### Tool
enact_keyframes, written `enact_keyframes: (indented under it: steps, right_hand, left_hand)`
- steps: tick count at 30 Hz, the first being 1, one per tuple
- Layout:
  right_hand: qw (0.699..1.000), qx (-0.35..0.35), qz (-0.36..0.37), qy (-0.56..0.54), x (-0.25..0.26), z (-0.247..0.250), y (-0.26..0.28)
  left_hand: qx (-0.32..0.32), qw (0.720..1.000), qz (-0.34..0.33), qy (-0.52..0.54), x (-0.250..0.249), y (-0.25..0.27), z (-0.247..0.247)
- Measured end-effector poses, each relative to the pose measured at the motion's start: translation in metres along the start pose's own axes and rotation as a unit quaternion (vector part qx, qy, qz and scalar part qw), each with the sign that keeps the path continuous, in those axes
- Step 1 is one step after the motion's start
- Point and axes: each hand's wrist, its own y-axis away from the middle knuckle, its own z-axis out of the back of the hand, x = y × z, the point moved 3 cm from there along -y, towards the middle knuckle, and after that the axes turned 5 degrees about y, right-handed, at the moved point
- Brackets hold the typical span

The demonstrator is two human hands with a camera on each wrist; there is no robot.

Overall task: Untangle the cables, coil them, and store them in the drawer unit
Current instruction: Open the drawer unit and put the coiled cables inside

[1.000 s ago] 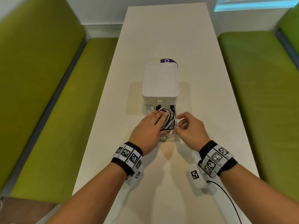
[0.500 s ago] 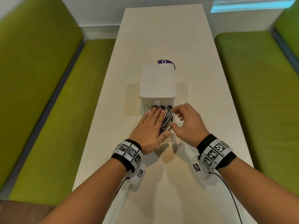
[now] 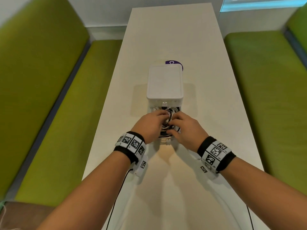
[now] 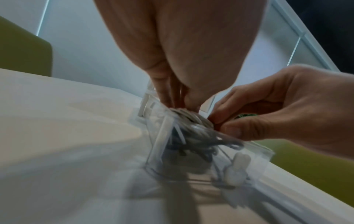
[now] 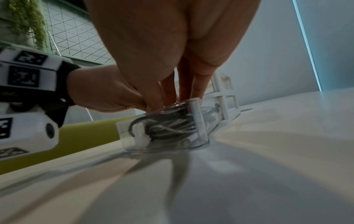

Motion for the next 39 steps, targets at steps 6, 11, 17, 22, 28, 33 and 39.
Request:
enact_keyframes:
  steps: [6,11,17,22,28,33,39]
  right_hand:
    - [0.999,0.001,0.005,0.033,0.005,-0.006,0.002]
    - [0.999,0.003,-0.001,0.033,0.005,-0.005,0.002]
    - [1.0,0.002,-0.007,0.025,0.003,-0.006,0.002]
    - [1.0,0.006,-0.01,0.022,0.002,-0.006,0.002]
    - [1.0,0.007,-0.012,0.021,0.003,-0.006,0.002]
    - [1.0,0.004,-0.005,0.026,0.003,-0.007,0.002]
    - [0.999,-0.015,0.004,0.028,0.003,-0.008,0.002]
  left_hand:
    - [-0.07,0.995,0.074,0.019,0.004,0.001,-0.005]
    - [-0.086,0.992,0.026,-0.093,-0.004,0.013,-0.014]
    - [-0.146,0.981,0.112,0.064,-0.008,0.018,-0.009]
    - [-0.144,0.983,0.103,0.055,-0.008,0.021,-0.012]
    - [-0.135,0.988,0.07,0.017,-0.006,0.02,-0.015]
    - [-0.092,0.992,0.064,-0.054,0.005,0.014,-0.022]
    - [-0.062,0.976,0.093,-0.186,0.005,0.014,-0.014]
